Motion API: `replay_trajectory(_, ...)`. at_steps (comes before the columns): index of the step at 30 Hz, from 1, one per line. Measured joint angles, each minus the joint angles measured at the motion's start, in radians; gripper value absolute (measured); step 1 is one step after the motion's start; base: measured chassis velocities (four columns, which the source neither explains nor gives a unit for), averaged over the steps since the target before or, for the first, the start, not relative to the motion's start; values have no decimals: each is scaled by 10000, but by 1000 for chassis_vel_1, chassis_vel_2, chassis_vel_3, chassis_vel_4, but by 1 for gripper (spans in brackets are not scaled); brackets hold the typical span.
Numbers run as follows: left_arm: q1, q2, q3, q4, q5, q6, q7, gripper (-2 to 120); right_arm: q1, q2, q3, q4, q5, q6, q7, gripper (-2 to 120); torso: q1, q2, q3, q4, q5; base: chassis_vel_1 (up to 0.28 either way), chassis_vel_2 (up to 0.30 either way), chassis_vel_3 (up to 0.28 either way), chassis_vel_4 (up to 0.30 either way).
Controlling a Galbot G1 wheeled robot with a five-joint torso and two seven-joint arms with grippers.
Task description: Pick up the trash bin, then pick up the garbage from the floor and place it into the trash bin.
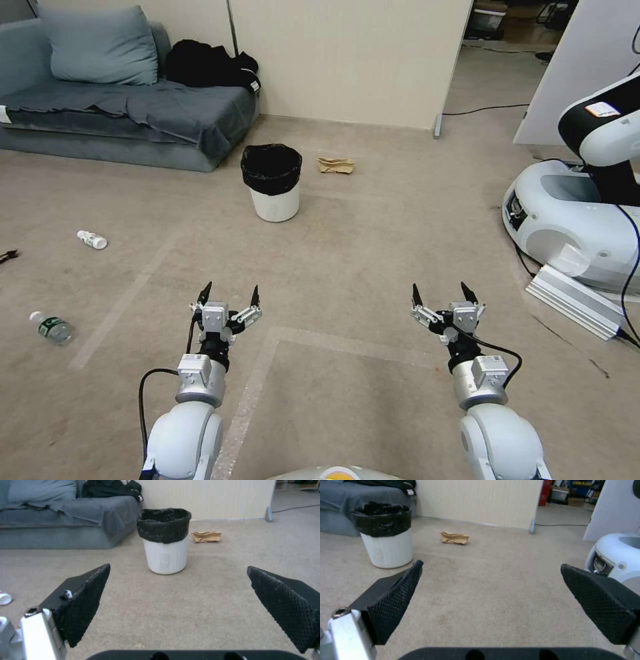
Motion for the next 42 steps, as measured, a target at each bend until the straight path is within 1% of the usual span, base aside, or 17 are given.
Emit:
replay_trajectory(11,38,0,1,-23,15,41,-23,100,-45,7,-8,37,0,-1,0,100,0,-1,0,0,0,0,0,0,0)
replay_trajectory(13,276,-21,22,-440,209,334,-212,100,-385,104,-75,436,-62,-61,-3,100,0,0,0,0,0,0,0,0,0)
replay_trajectory(14,276,-21,22,-440,209,334,-212,100,-385,104,-75,436,-62,-61,-3,100,0,0,0,0,0,0,0,0,0)
replay_trajectory(16,701,-72,109,-1119,556,848,-537,100,-1038,298,-224,1167,-207,-193,-27,100,0,0,0,0,-1,0,0,0,0)
replay_trajectory(17,701,-72,109,-1119,556,848,-537,100,-1038,298,-224,1167,-207,-193,-27,100,0,0,0,0,-1,0,0,0,0)
replay_trajectory(20,1481,-160,245,-2399,1207,1804,-1162,100,-2191,647,-470,2484,-464,-443,-74,100,0,0,-1,0,-1,0,0,0,0)
replay_trajectory(21,1481,-160,245,-2399,1207,1804,-1162,100,-2191,647,-470,2484,-464,-443,-74,100,0,0,-1,0,-1,0,0,0,0)
replay_trajectory(24,2038,-224,343,-3309,1666,2485,-1598,100,-2992,881,-647,3395,-639,-605,-105,100,0,0,-1,-1,-1,0,0,0,0)
replay_trajectory(26,2138,-231,354,-3462,1712,2551,-1647,100,-3230,953,-695,3668,-690,-655,-112,100,-1,0,-1,5,3,0,0,0,0)
replay_trajectory(27,2169,-238,357,-3519,1730,2590,-1674,100,-3395,1002,-737,3852,-725,-690,-120,100,-1,0,-1,2,4,0,0,0,0)
replay_trajectory(28,2248,-249,380,-3633,1766,2690,-1715,100,-3617,1053,-831,4030,-746,-433,-153,100,0,0,-1,-4,-15,0,0,0,0)
replay_trajectory(29,2248,-249,380,-3633,1766,2690,-1715,100,-3617,1053,-831,4030,-746,-433,-153,100,0,0,-1,-4,-15,0,0,0,0)
replay_trajectory(30,2457,-301,447,-3998,1888,2960,-1871,99,-3680,1074,-949,4025,-738,25,-209,100,0,0,-1,-4,4,0,0,0,0)
replay_trajectory(31,2821,-412,607,-4652,2103,3453,-2152,99,-3698,1074,-1018,4012,-766,290,-255,100,0,0,-1,2,1,0,0,0,0)
replay_trajectory(32,2978,-462,673,-4903,2201,3670,-2280,99,-3692,1073,-1064,3978,-824,363,-272,100,0,0,-1,6,10,0,0,0,0)
replay_trajectory(35,3124,-546,834,-5008,2308,3778,-2302,99,-3666,1075,-1109,3930,-878,395,-280,100,0,0,-1,2,-3,0,0,0,0)
replay_trajectory(42,3146,-592,847,-5003,2403,3716,-2345,99,-3599,1079,-1098,3857,-980,394,-301,100,-1,0,0,0,0,0,0,0,0)
